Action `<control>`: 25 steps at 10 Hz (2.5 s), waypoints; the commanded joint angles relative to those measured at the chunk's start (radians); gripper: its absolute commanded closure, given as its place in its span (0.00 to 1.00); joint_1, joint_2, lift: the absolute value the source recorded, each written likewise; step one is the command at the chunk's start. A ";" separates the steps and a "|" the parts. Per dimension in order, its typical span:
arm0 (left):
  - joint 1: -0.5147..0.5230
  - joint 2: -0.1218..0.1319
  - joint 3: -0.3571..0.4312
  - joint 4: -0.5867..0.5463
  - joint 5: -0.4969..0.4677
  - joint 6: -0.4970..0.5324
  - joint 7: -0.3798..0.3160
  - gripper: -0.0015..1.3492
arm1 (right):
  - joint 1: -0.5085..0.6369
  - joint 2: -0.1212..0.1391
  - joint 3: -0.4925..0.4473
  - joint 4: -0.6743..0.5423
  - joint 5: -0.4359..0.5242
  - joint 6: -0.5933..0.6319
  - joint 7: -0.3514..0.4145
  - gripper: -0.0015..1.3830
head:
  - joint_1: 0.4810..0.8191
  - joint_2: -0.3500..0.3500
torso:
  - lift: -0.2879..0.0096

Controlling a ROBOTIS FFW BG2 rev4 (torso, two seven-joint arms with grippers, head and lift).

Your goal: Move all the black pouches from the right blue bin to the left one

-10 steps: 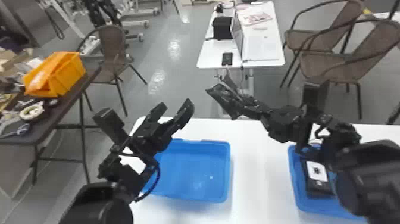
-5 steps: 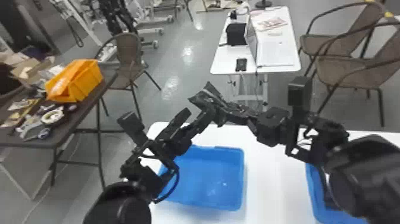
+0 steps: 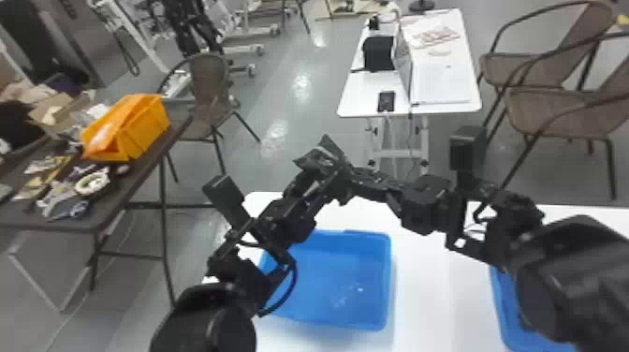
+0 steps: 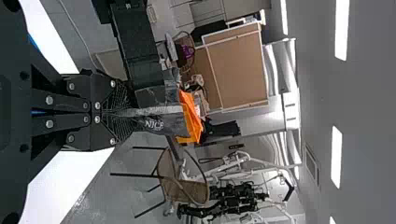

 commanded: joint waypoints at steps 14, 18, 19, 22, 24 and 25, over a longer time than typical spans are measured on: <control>0.138 -0.019 0.033 0.075 -0.529 -0.286 0.101 0.91 | 0.313 0.083 -0.398 -0.076 0.197 -0.081 -0.110 0.31 | 0.63 0.81 | 0.97; 0.141 -0.027 0.038 0.121 -0.504 -0.431 0.101 0.00 | 0.386 0.080 -0.475 -0.121 0.300 -0.043 -0.115 0.31 | 0.63 0.72 | 0.97; 0.144 -0.024 0.039 0.120 -0.492 -0.454 0.101 0.13 | 0.419 0.080 -0.490 -0.122 0.305 -0.043 -0.153 0.31 | 0.63 0.71 | 0.97; 0.149 -0.036 0.044 0.117 -0.451 -0.456 0.102 0.24 | 0.453 0.080 -0.564 -0.072 0.329 -0.031 -0.198 0.32 | 0.63 0.65 | 0.97; 0.150 -0.036 0.044 0.117 -0.446 -0.465 0.101 0.24 | 0.459 0.082 -0.591 -0.003 0.318 -0.028 -0.205 0.32 | 0.63 0.59 | 0.97; 0.150 -0.036 0.044 0.117 -0.445 -0.468 0.101 0.24 | 0.458 0.082 -0.591 0.030 0.311 -0.026 -0.211 0.34 | 0.63 0.58 | 0.97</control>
